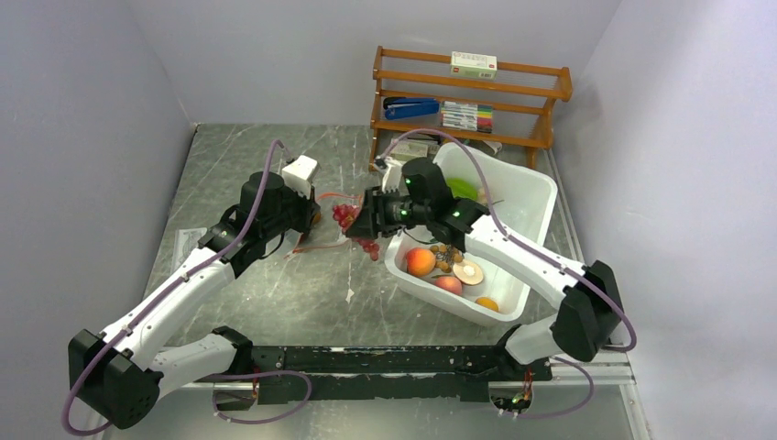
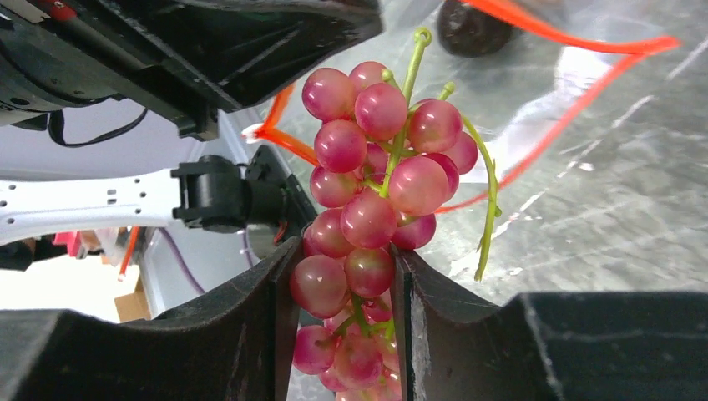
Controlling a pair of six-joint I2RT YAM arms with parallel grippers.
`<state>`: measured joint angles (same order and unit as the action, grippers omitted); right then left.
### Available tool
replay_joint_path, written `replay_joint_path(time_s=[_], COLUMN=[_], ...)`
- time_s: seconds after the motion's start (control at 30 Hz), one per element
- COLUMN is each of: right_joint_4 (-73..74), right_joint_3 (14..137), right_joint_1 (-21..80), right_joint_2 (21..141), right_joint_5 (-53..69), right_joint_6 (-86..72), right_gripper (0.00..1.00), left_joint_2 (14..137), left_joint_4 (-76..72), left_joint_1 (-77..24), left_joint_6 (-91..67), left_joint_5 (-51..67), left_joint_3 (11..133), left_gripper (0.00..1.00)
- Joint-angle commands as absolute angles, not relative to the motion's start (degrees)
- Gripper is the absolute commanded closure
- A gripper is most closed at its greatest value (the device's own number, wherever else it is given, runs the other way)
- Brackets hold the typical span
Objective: Place the food in the zip-top bag and seal the zipper
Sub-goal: Place the fake fruit in the zipper food storage bag.
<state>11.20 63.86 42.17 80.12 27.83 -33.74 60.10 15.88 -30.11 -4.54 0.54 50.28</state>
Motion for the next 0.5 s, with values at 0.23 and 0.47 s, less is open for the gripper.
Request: replay_joint_path(time_s=[0.23, 0.47], right_joint_4=[28.6, 23.4], right_joint_3=[79.6, 79.9], right_joint_1=[46.6, 46.6], right_joint_2=[92.5, 95.1], right_joint_5=[24.1, 26.5], right_joint_6=[-35.8, -43.6], right_gripper=[0.58, 0.54], left_joint_2=[58.4, 58.2], left_joint_4=[13.1, 12.8], left_joint_1=[-30.5, -30.5], left_joint_6=[-4.4, -4.4], left_joint_5=[2.7, 2.9], left_joint_3=[50.1, 50.1], left_gripper=[0.93, 0.93])
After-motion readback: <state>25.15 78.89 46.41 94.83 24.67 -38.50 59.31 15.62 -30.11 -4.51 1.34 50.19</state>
